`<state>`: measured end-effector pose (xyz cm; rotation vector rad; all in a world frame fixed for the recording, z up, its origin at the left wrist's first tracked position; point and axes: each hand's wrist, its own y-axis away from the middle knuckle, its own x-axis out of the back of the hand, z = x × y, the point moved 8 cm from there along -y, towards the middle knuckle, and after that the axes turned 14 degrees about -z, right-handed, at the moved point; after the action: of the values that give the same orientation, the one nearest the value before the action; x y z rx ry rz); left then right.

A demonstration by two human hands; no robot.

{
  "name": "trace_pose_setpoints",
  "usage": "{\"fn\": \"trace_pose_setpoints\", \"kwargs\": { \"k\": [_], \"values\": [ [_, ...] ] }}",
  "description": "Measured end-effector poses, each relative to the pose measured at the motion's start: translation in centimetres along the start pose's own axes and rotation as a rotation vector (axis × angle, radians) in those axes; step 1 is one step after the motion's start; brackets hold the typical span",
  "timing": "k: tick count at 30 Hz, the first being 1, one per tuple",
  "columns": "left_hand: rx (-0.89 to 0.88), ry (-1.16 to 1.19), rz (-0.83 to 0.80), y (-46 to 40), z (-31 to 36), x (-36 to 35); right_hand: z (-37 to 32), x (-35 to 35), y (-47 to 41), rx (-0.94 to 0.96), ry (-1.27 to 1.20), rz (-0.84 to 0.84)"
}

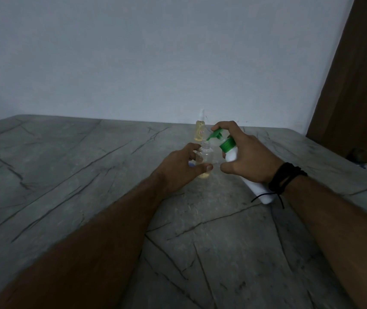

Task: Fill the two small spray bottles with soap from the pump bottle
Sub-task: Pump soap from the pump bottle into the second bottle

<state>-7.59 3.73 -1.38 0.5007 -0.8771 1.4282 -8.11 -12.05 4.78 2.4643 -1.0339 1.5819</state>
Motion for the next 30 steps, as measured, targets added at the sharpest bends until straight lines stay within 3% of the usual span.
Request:
{"fn": "trace_pose_setpoints", "kwargs": {
  "k": [30],
  "values": [
    [0.001,0.004,0.001,0.19,0.26,0.11,-0.08,-0.07,0.03,0.01,0.007,0.005]
  ]
}}
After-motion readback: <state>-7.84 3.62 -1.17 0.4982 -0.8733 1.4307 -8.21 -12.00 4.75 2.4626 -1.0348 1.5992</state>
